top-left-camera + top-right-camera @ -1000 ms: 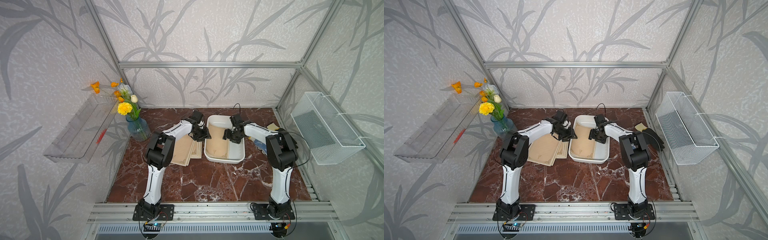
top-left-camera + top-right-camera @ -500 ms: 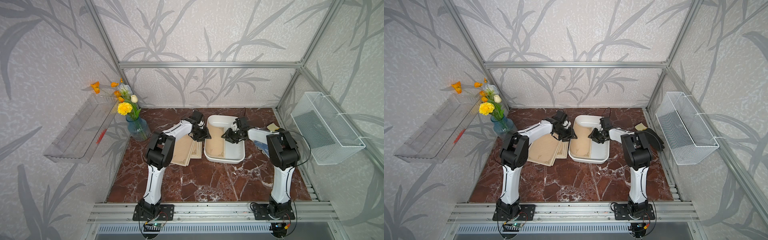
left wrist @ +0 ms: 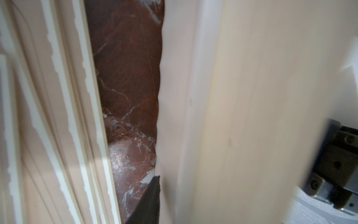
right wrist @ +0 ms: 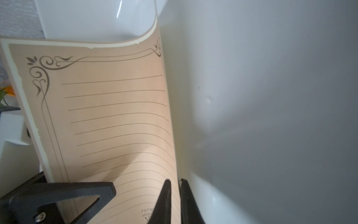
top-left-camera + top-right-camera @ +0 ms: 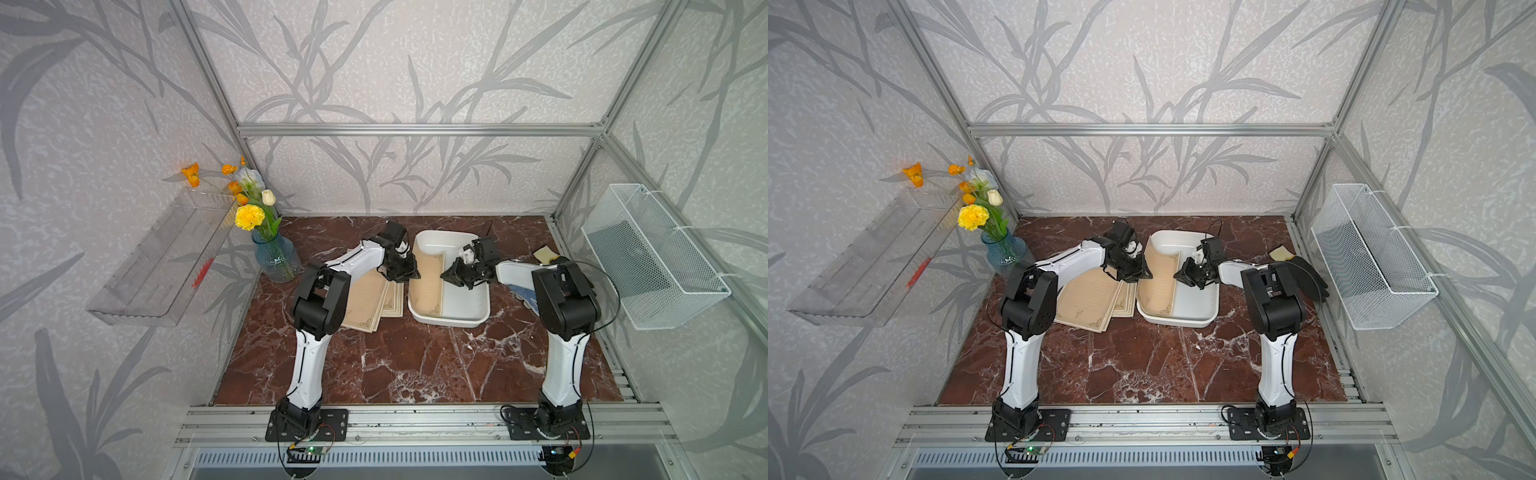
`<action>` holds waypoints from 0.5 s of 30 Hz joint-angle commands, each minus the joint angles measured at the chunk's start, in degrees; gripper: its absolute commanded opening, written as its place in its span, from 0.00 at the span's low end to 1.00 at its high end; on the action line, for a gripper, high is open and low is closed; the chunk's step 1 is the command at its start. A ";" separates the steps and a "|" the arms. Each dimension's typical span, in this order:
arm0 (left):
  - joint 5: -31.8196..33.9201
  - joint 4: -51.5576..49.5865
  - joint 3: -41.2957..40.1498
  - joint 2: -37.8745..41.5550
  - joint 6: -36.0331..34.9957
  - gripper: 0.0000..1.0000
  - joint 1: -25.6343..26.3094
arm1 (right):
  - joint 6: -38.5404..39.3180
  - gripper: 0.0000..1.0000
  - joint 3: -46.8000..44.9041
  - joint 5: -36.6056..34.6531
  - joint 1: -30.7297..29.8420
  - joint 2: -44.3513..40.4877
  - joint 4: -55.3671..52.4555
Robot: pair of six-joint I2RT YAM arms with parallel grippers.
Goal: Take out the stationery paper from the storage box
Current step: Pick up the stationery paper from the storage box.
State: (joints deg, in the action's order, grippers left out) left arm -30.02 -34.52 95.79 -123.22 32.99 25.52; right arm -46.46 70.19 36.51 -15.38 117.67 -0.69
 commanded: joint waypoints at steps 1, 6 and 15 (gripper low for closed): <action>0.00 -2.10 2.94 0.29 -1.31 0.24 0.27 | 0.93 0.15 -0.31 0.31 0.16 -1.18 -0.54; -0.08 -4.83 5.45 1.27 -2.83 0.12 0.32 | 1.81 0.31 0.81 -0.92 0.51 -0.45 -2.90; -1.88 -7.12 7.25 3.77 -4.55 0.00 0.32 | 3.12 0.41 1.26 -2.67 2.02 -1.79 -5.48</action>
State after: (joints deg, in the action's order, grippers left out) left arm -30.13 -39.22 100.44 -123.13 29.98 25.52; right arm -45.01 70.48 36.05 -13.87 117.51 -2.35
